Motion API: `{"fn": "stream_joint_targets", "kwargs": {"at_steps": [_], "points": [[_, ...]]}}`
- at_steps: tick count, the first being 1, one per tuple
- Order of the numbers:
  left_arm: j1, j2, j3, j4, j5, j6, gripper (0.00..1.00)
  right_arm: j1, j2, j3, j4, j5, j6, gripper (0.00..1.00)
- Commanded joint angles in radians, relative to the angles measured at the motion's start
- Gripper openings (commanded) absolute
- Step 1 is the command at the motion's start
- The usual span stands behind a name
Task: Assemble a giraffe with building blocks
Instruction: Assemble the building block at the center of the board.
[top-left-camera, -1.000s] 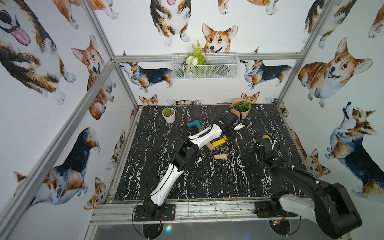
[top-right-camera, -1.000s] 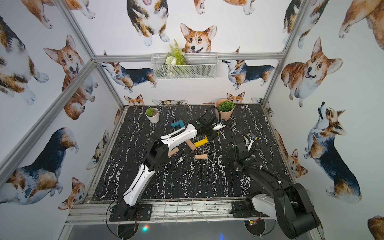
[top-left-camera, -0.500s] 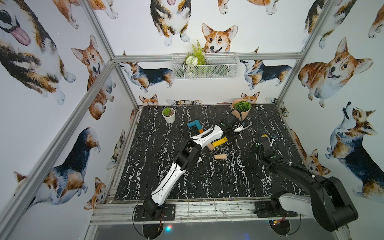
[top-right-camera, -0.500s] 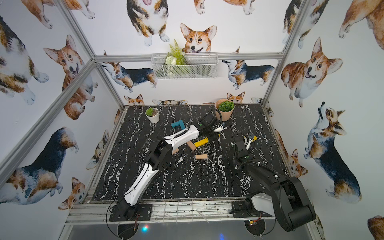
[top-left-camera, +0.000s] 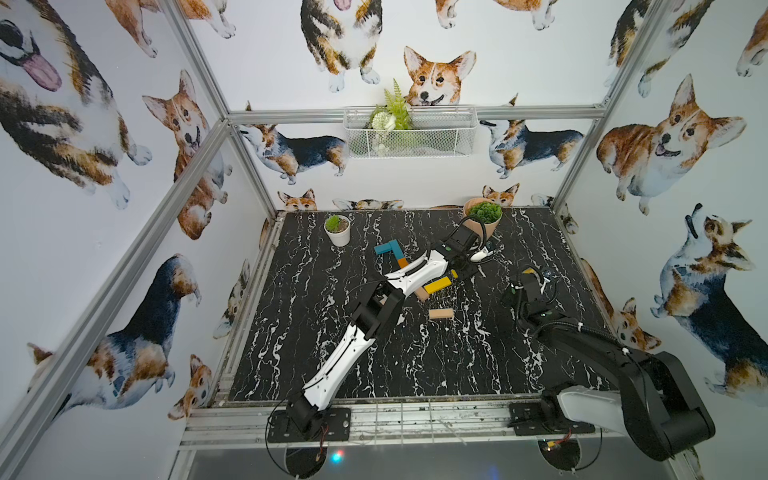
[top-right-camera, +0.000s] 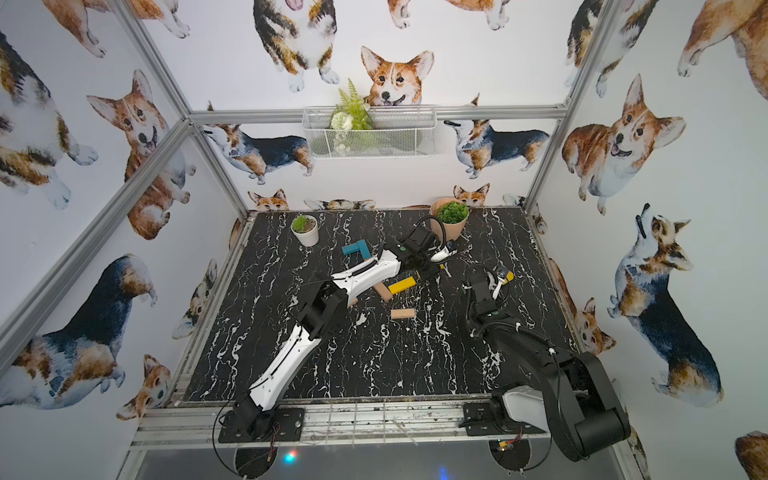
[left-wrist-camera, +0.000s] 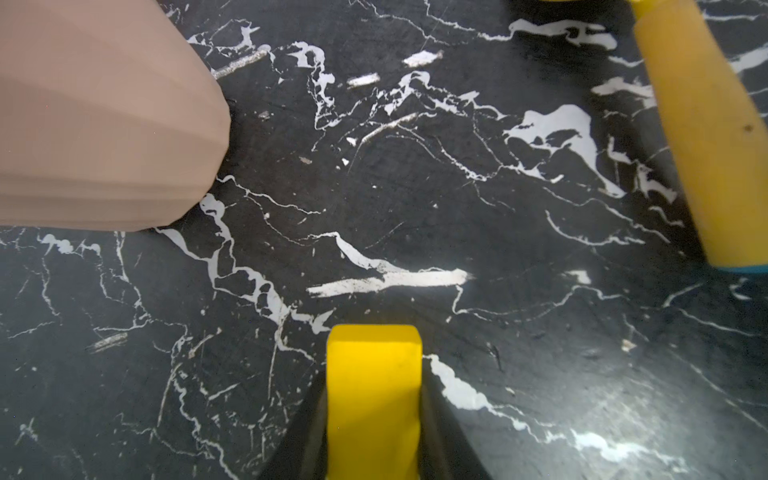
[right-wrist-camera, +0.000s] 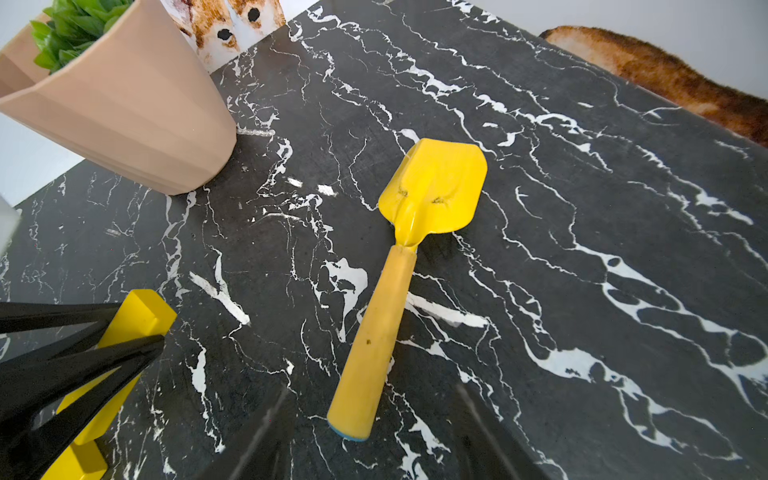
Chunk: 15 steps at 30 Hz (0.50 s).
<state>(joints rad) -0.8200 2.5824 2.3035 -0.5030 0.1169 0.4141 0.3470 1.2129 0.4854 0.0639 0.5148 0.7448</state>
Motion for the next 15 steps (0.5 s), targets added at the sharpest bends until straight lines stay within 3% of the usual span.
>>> {"fn": "stream_joint_targets", "kwargs": {"at_steps": [1,11,15], "points": [[0.002,0.001,0.010,-0.049,0.004,0.020,0.02,0.001,-0.003,0.007,0.019,0.002,0.008,0.64],[0.003,0.001,0.009,-0.134,0.004,0.015,0.05,0.001,-0.003,0.007,0.020,-0.009,0.010,0.64],[0.003,0.000,0.009,-0.126,0.007,0.006,0.12,0.001,-0.004,0.007,0.020,-0.008,0.009,0.64]]}}
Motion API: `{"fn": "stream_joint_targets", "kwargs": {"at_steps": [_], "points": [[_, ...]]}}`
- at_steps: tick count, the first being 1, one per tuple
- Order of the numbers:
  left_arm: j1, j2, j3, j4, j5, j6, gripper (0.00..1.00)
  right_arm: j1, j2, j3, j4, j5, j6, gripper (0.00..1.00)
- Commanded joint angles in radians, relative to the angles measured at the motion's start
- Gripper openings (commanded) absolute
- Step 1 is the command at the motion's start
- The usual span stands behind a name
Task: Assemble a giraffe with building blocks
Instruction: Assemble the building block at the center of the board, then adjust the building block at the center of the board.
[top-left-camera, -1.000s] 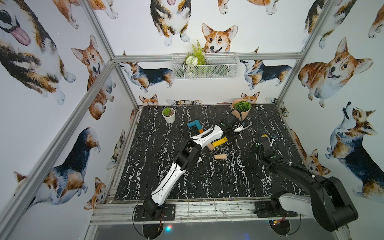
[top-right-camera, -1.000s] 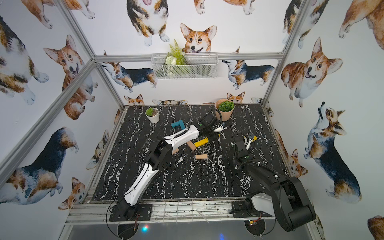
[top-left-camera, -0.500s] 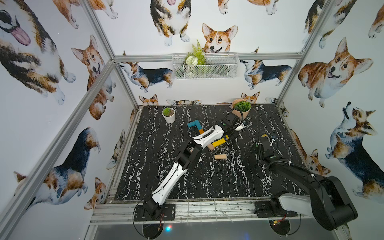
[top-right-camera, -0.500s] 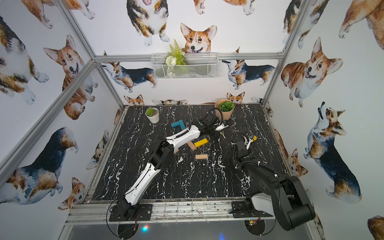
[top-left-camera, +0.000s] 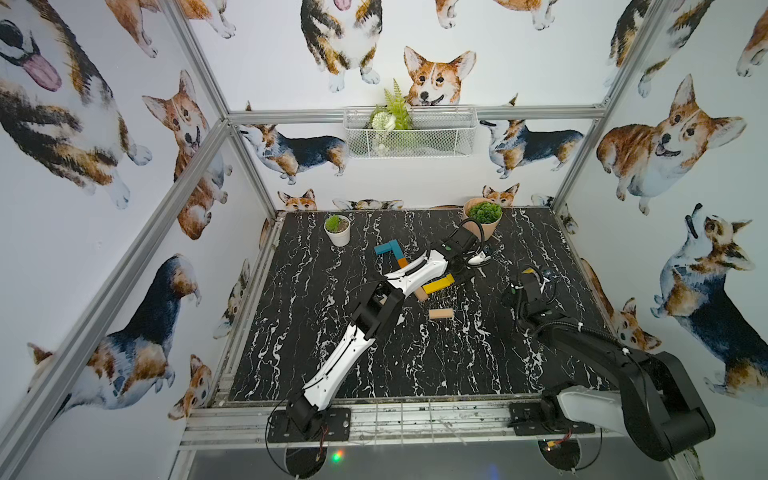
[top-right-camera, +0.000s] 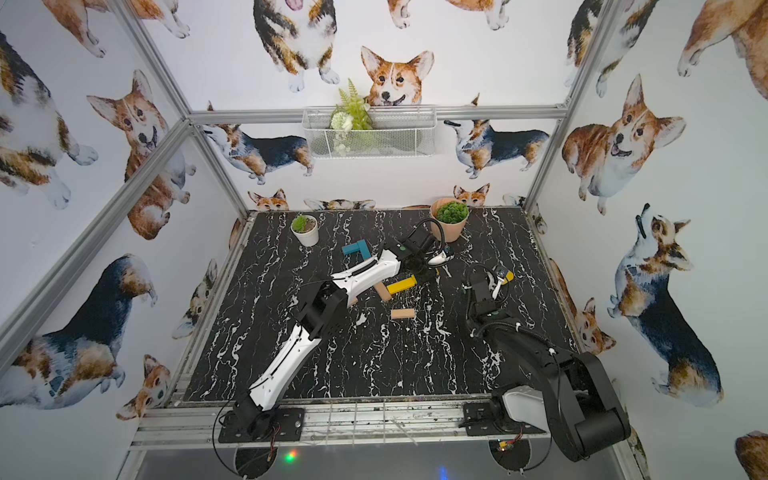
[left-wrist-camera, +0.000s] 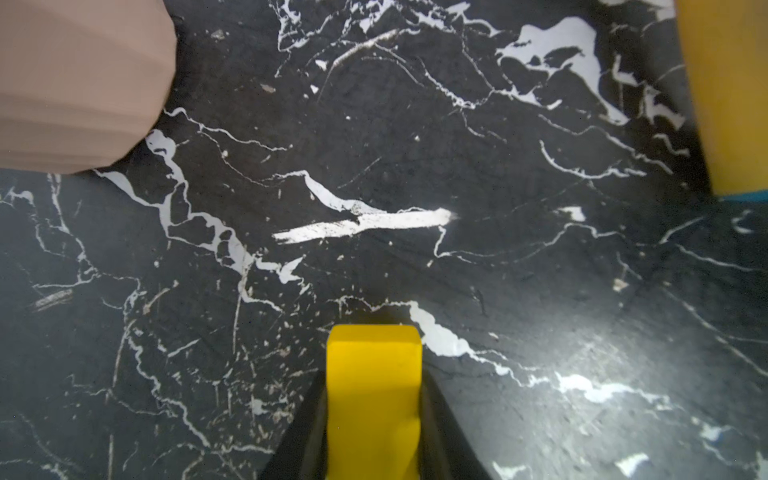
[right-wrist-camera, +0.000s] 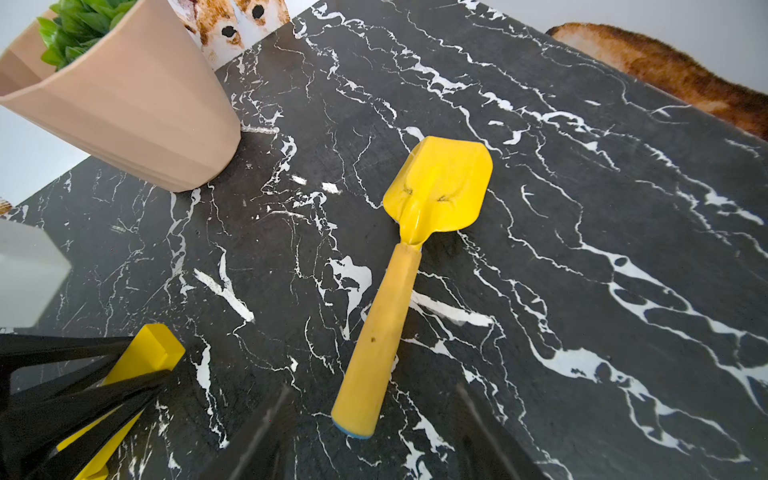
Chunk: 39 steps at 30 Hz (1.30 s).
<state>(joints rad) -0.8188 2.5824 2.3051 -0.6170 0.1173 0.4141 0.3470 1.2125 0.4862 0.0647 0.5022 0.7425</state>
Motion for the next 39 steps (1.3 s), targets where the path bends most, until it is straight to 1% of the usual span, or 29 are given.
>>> {"fn": "stream_joint_targets", "kwargs": {"at_steps": [1,4,8,11,13,14,15,16,17,19,21,23,26,28,30,31,32,34,36,37,39], "points": [[0.002,-0.002,0.007,-0.010,0.010,0.002,0.15,0.001,-0.005,0.006,0.019,0.006,0.011,0.64],[0.003,-0.012,0.008,-0.002,0.003,-0.006,0.28,0.001,-0.005,0.007,0.020,0.005,0.010,0.64],[0.003,-0.036,0.007,0.007,-0.019,-0.027,0.38,0.001,-0.001,0.008,0.021,0.004,0.009,0.64],[0.005,-0.074,0.003,0.008,-0.040,-0.063,0.47,0.001,0.003,0.013,0.020,0.004,0.005,0.64],[0.014,-0.120,-0.027,0.025,-0.053,-0.103,0.56,0.001,0.007,0.015,0.020,0.003,0.004,0.64],[0.020,-0.140,-0.051,0.038,-0.043,-0.119,0.63,0.001,0.006,0.016,0.020,0.000,0.004,0.64],[0.027,-0.168,-0.080,0.056,-0.025,-0.135,0.83,0.001,0.007,0.015,0.020,-0.002,0.005,0.64],[0.034,-0.191,-0.110,0.079,0.002,-0.154,1.00,0.001,0.008,0.013,0.021,-0.004,0.006,0.64],[0.037,-0.207,-0.124,0.088,0.022,-0.165,1.00,0.001,0.009,0.012,0.022,-0.004,0.005,0.64],[0.039,-0.228,-0.129,0.074,0.014,-0.183,1.00,0.001,0.011,0.014,0.024,-0.004,0.000,0.64],[0.056,-0.271,-0.157,0.061,-0.015,-0.233,1.00,0.001,0.010,0.020,0.023,-0.004,-0.011,0.64],[0.090,-0.340,-0.231,0.067,-0.040,-0.310,1.00,0.001,0.010,0.016,0.035,-0.013,-0.025,0.64],[0.166,-0.509,-0.445,0.151,-0.128,-0.481,1.00,0.001,0.032,0.007,0.089,-0.064,-0.049,0.64],[0.224,-0.640,-0.627,0.238,-0.202,-0.593,1.00,0.007,0.068,0.025,0.109,-0.148,-0.080,0.64],[0.271,-0.757,-0.830,0.327,-0.318,-0.726,1.00,0.039,0.094,0.059,0.087,-0.175,-0.115,0.64],[0.285,-0.803,-0.894,0.348,-0.350,-0.769,1.00,0.064,0.100,0.080,0.063,-0.176,-0.130,0.64],[0.304,-0.865,-0.995,0.383,-0.401,-0.840,1.00,0.092,0.107,0.110,0.034,-0.195,-0.144,0.64],[0.335,-0.932,-1.134,0.432,-0.455,-0.943,1.00,0.141,0.125,0.165,-0.017,-0.272,-0.148,0.64],[0.358,-0.978,-1.267,0.501,-0.472,-1.012,1.00,0.219,0.171,0.230,-0.061,-0.374,-0.149,0.64],[0.363,-0.987,-1.313,0.521,-0.482,-1.044,1.00,0.252,0.200,0.268,-0.095,-0.405,-0.144,0.64],[0.370,-1.002,-1.384,0.572,-0.470,-1.067,1.00,0.294,0.258,0.327,-0.129,-0.473,-0.127,0.64]]}}
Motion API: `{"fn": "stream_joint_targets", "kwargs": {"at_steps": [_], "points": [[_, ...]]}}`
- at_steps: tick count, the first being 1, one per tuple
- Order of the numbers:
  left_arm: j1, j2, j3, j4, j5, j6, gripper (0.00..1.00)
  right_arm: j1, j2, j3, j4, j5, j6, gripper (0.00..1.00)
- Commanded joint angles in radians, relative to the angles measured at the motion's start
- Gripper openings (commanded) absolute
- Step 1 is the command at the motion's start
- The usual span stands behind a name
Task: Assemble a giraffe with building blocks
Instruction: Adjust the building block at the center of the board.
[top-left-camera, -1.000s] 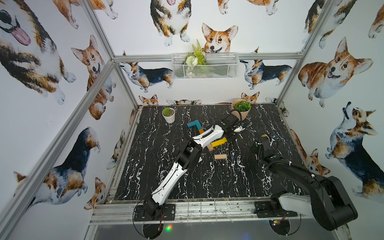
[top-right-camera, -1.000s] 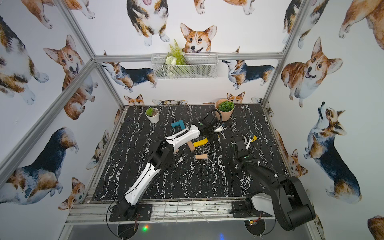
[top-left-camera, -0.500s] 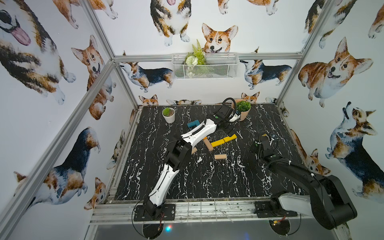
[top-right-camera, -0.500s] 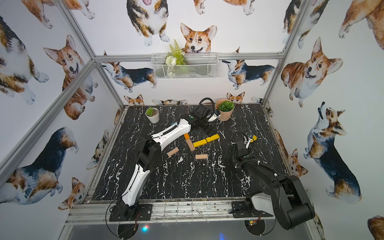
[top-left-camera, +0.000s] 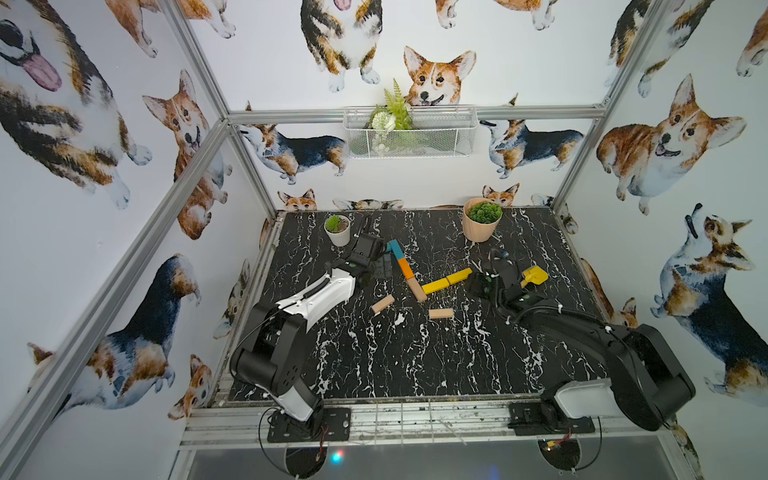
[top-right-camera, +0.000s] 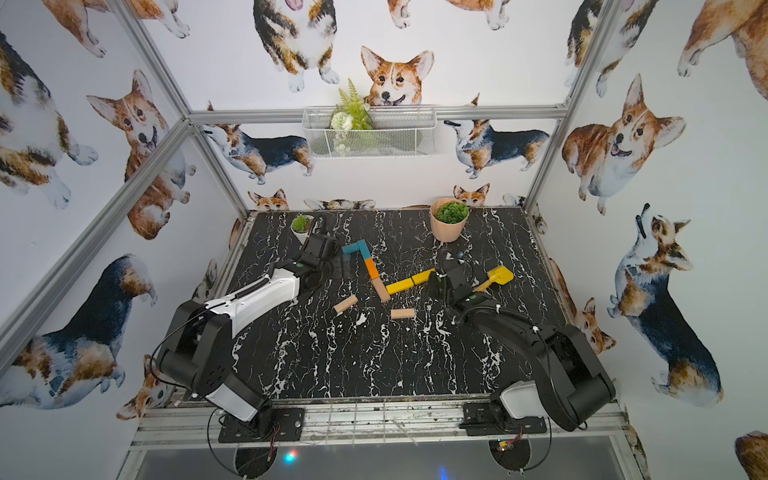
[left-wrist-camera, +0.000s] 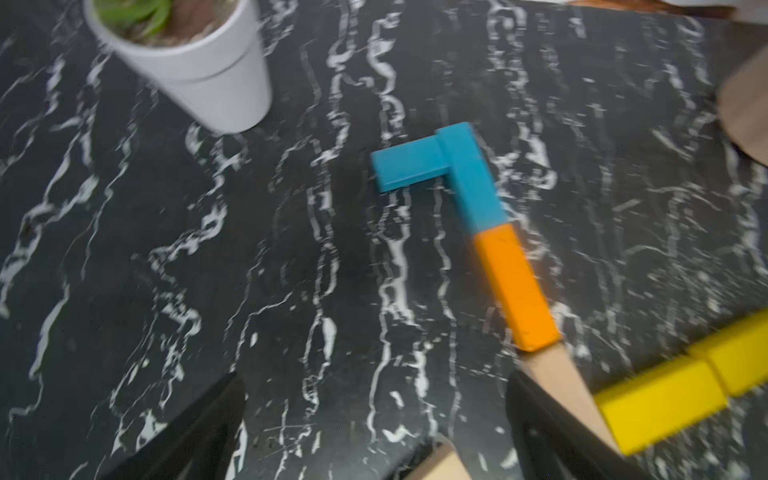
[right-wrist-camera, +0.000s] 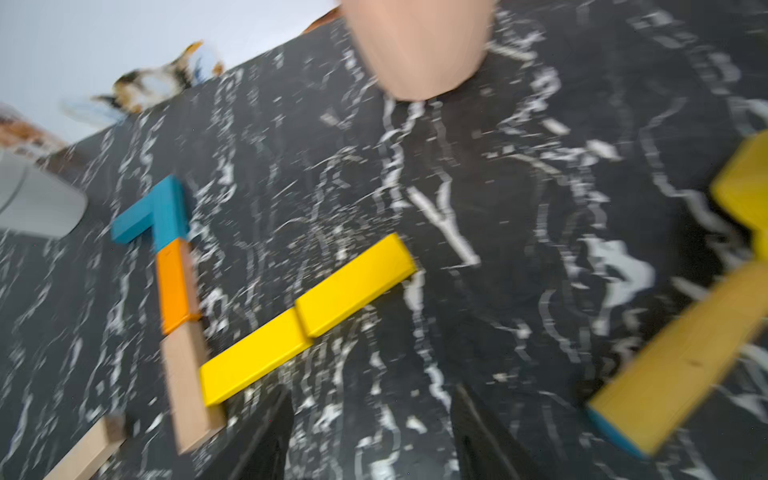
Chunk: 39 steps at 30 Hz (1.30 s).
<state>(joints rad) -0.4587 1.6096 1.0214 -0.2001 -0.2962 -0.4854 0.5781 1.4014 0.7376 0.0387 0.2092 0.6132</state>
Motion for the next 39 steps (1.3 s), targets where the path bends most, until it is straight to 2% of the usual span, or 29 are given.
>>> {"fn": "stream_joint_targets", "kwargs": {"at_steps": [1,3,8,10,14,17,22,27,32,39], "points": [[0.010,-0.035,-0.126,0.178,-0.053,-0.169,1.00,0.073,0.091,0.093,-0.109,-0.202,0.012,0.64],[0.012,-0.060,-0.224,0.238,-0.052,-0.159,1.00,0.099,0.151,0.132,-0.115,-0.248,0.033,0.65],[0.006,-0.129,-0.359,0.325,-0.077,-0.062,1.00,0.136,0.256,0.217,-0.143,-0.301,0.063,0.65],[0.008,-0.154,-0.398,0.373,-0.063,-0.079,1.00,0.150,0.298,0.256,-0.166,-0.312,0.069,0.65],[0.009,-0.168,-0.346,0.335,-0.007,-0.046,1.00,0.170,0.342,0.296,-0.175,-0.341,0.107,0.65],[0.009,-0.148,-0.345,0.334,0.010,-0.052,1.00,0.174,0.350,0.317,-0.194,-0.313,0.111,0.66],[0.009,-0.125,-0.336,0.340,0.066,-0.061,1.00,0.127,0.374,0.458,-0.345,-0.256,0.109,0.67],[0.009,-0.132,-0.344,0.348,0.060,-0.060,1.00,0.019,0.527,0.685,-0.522,-0.382,0.154,0.67],[0.008,-0.139,-0.345,0.350,0.057,-0.050,1.00,0.000,0.682,0.889,-0.661,-0.472,0.150,0.67],[0.008,-0.139,-0.348,0.358,0.063,-0.048,1.00,0.007,0.738,0.898,-0.622,-0.539,0.176,0.67]]}}
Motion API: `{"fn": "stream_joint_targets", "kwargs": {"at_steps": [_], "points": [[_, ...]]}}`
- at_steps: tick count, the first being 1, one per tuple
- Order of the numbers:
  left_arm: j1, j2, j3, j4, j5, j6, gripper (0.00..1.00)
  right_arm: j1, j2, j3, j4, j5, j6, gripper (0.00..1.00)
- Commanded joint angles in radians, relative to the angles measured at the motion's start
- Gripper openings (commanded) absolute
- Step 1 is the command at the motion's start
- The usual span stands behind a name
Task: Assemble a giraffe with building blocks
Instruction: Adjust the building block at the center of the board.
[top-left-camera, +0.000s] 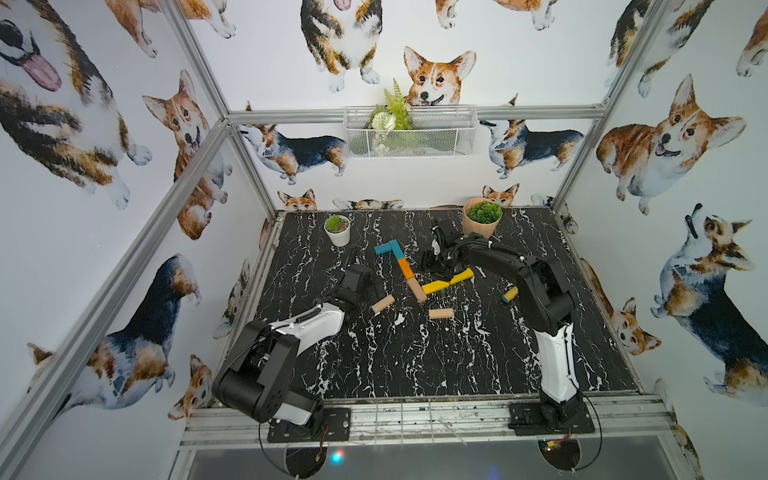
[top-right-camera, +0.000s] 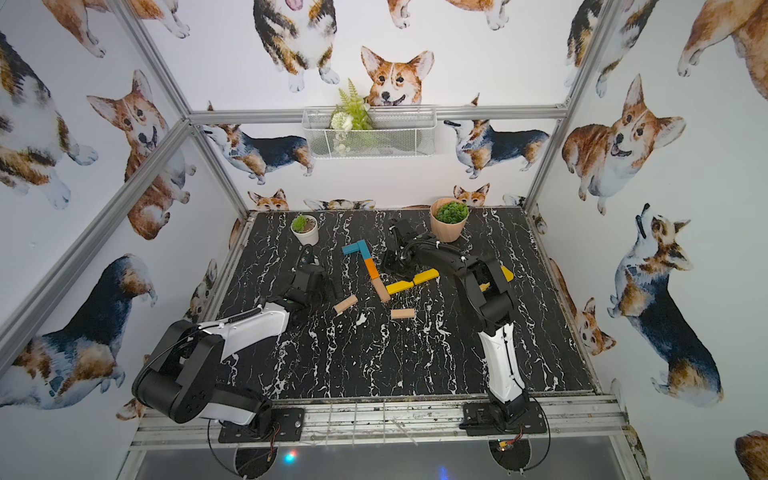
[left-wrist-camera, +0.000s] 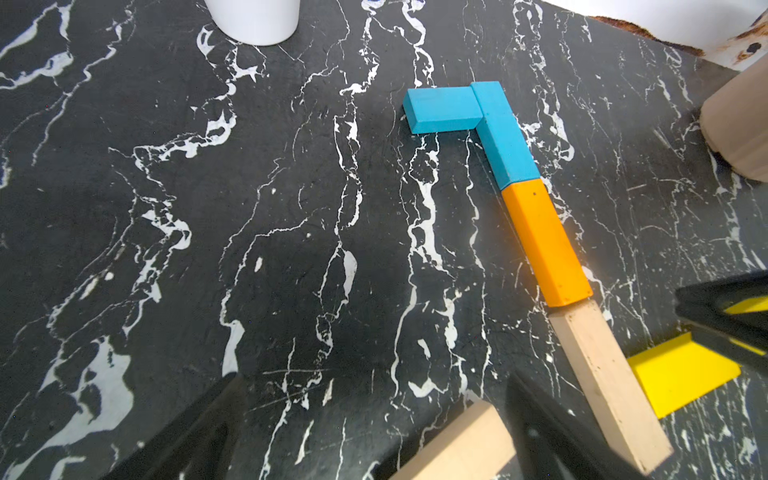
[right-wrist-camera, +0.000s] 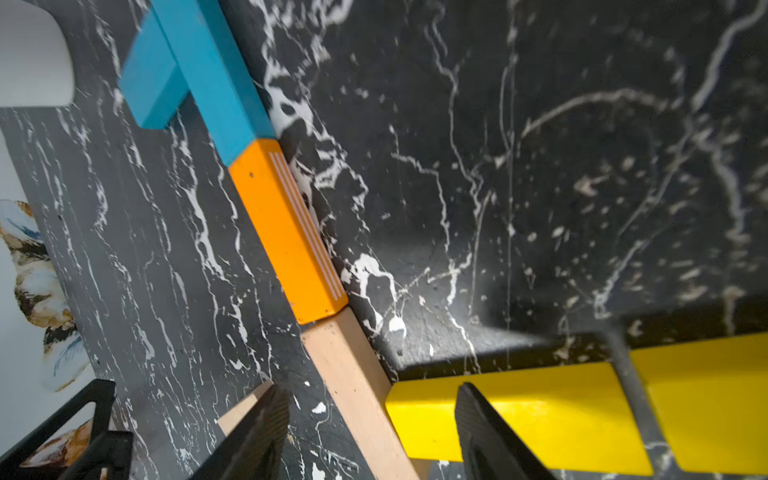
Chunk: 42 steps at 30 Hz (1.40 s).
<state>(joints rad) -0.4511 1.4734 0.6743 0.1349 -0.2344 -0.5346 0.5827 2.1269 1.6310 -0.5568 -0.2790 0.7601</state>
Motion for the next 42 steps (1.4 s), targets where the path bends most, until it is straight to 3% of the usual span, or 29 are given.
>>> {"fn": "stream_joint_targets", "kwargs": {"at_steps": [1,16,21,28,33,42], "points": [[0.000,-0.001,0.000,0.024,0.004,0.002,1.00,0.003,0.019,0.003,-0.023,-0.063,0.032,0.67],[0.002,-0.004,0.000,0.026,0.009,0.011,1.00,0.006,0.002,-0.030,0.008,-0.060,0.034,0.67],[0.001,-0.009,-0.007,0.033,0.007,0.012,1.00,-0.012,-0.084,-0.030,0.005,-0.046,0.026,0.69],[0.001,-0.011,-0.005,0.034,0.015,0.015,1.00,-0.015,-0.235,-0.238,0.024,-0.019,0.008,0.70],[0.002,-0.015,-0.008,0.038,0.017,0.013,1.00,-0.015,-0.268,-0.389,0.142,-0.055,0.066,0.70],[0.001,-0.018,-0.010,0.040,0.018,0.016,1.00,-0.005,-0.232,-0.423,0.258,-0.095,0.114,0.69]]}}
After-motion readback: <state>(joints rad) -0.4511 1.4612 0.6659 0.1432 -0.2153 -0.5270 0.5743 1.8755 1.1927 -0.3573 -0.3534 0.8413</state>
